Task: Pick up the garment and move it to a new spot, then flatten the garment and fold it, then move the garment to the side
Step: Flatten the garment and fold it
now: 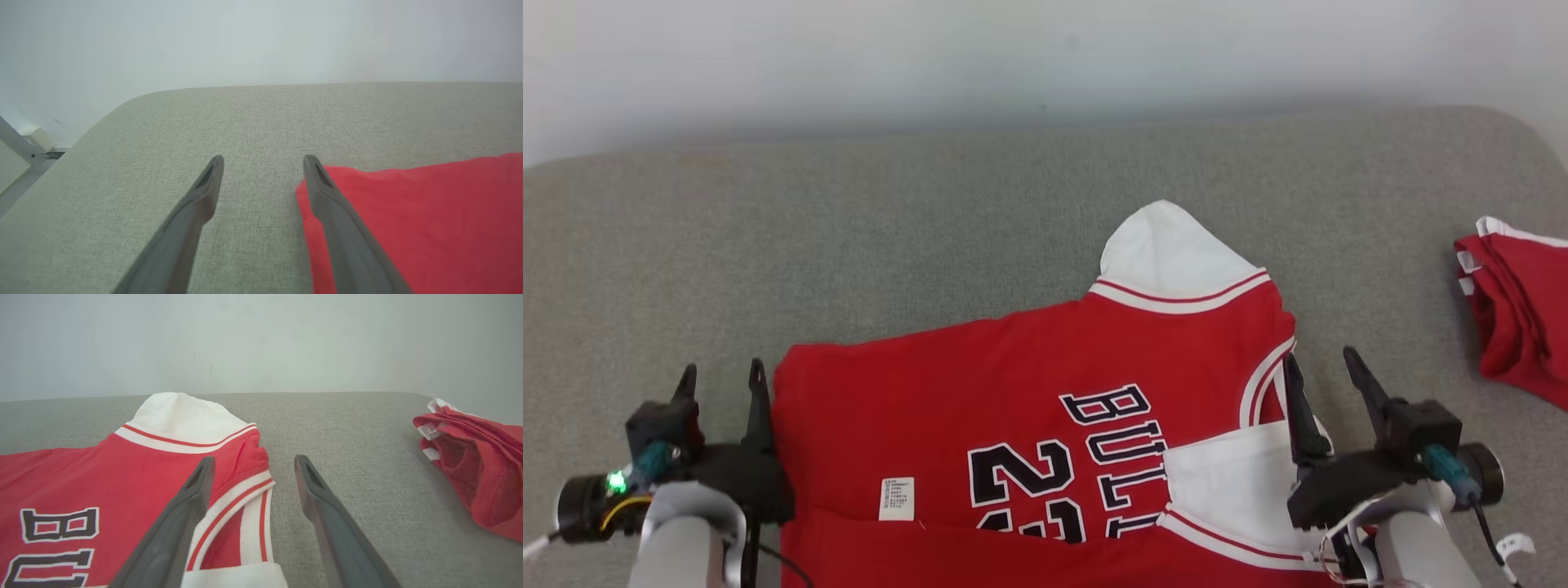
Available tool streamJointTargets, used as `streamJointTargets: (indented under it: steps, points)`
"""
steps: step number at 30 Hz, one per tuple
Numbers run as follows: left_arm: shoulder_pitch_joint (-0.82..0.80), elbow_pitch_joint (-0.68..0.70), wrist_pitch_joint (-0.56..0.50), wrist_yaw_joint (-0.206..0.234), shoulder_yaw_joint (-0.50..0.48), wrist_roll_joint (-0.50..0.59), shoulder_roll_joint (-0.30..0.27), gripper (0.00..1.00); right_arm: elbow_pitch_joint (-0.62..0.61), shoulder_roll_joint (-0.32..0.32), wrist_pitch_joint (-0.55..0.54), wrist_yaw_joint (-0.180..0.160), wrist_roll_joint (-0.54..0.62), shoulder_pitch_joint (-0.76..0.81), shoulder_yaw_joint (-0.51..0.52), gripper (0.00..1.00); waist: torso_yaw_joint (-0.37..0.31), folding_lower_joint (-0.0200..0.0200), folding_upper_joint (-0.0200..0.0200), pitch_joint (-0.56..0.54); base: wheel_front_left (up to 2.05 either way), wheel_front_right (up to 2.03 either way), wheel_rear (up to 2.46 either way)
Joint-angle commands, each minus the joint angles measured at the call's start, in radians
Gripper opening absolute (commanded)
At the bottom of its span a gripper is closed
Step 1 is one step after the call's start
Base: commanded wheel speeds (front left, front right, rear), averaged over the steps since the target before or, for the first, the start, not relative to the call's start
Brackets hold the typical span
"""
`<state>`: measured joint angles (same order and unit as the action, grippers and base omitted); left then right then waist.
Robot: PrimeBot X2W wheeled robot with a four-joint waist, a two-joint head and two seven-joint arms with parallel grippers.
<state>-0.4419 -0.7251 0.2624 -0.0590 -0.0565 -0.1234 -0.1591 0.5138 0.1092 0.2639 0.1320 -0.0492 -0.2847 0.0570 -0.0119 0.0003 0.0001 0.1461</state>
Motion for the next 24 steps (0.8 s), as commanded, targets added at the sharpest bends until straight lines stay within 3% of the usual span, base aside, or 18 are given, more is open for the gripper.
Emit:
streamJointTargets:
  steps: [1, 18, 19, 20, 21, 22, 23, 24]
  points:
    - [-0.032, -0.025, 0.000, -0.001, 0.007, 0.001, -0.002, 1.00, -0.002, 0.005, 0.000, -0.003, -0.001, -0.018, -0.007, 1.00, -0.010, -0.0003, -0.0001, 0.048, 0.00, 0.00, 0.00]
    - [-0.213, -0.294, 0.001, 0.002, 0.067, 0.020, -0.005, 1.00, -0.013, 0.042, 0.000, -0.003, -0.002, -0.153, -0.068, 1.00, -0.038, -0.0003, -0.0001, 0.125, 0.00, 0.00, 0.00]
    - [-0.217, -0.302, 0.001, 0.004, 0.068, 0.019, -0.005, 0.88, -0.012, 0.046, 0.000, -0.003, -0.003, -0.162, -0.073, 1.00, -0.037, -0.0003, -0.0001, 0.126, 0.00, 0.00, 0.00]
    - [-0.221, -0.311, 0.001, 0.003, 0.071, 0.020, -0.005, 0.49, -0.010, 0.049, 0.000, -0.003, -0.005, -0.170, -0.077, 1.00, -0.036, -0.0003, -0.0001, 0.127, 0.00, 0.00, 0.00]
    - [-0.227, -0.322, 0.001, 0.004, 0.072, 0.020, -0.006, 0.27, -0.009, 0.054, 0.000, -0.003, -0.007, -0.180, -0.085, 1.00, -0.034, -0.0003, -0.0001, 0.128, 0.00, 0.00, 0.00]
    - [-0.232, -0.335, -0.002, 0.004, 0.073, 0.019, -0.007, 0.19, -0.007, 0.058, 0.000, -0.003, -0.010, -0.190, -0.091, 1.00, -0.033, -0.0003, -0.0001, 0.129, 0.00, 0.00, 0.00]
    - [-0.236, -0.348, -0.013, 0.003, 0.076, 0.018, -0.008, 0.00, -0.006, 0.064, 0.000, -0.003, -0.013, -0.201, -0.097, 1.00, -0.031, -0.0003, -0.0001, 0.129, 0.00, 0.00, 0.00]
    - [-0.242, -0.363, -0.021, 0.000, 0.078, 0.016, -0.007, 0.00, -0.006, 0.068, 0.000, -0.003, -0.015, -0.214, -0.103, 1.00, -0.029, -0.0003, -0.0001, 0.129, 0.00, 0.00, 0.00]
